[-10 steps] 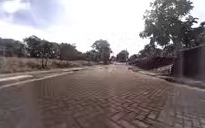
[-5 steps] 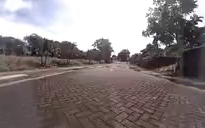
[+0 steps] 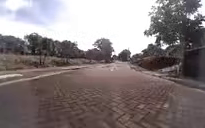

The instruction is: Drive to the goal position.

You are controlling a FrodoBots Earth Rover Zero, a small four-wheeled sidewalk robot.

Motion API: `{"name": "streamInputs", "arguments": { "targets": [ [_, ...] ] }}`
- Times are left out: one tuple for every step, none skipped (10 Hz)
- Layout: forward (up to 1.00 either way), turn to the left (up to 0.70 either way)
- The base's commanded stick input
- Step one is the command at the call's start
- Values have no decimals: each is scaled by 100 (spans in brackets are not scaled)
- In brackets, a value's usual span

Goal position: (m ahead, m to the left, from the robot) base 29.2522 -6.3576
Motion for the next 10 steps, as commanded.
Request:
{"name": "streamInputs", "arguments": {
  "targets": [
    [70, 0],
    [70, 0],
    [70, 0],
    [70, 0],
    [70, 0],
    [70, 0],
    [70, 0],
    [70, 0],
    [70, 0],
    [70, 0]
  ]
}}
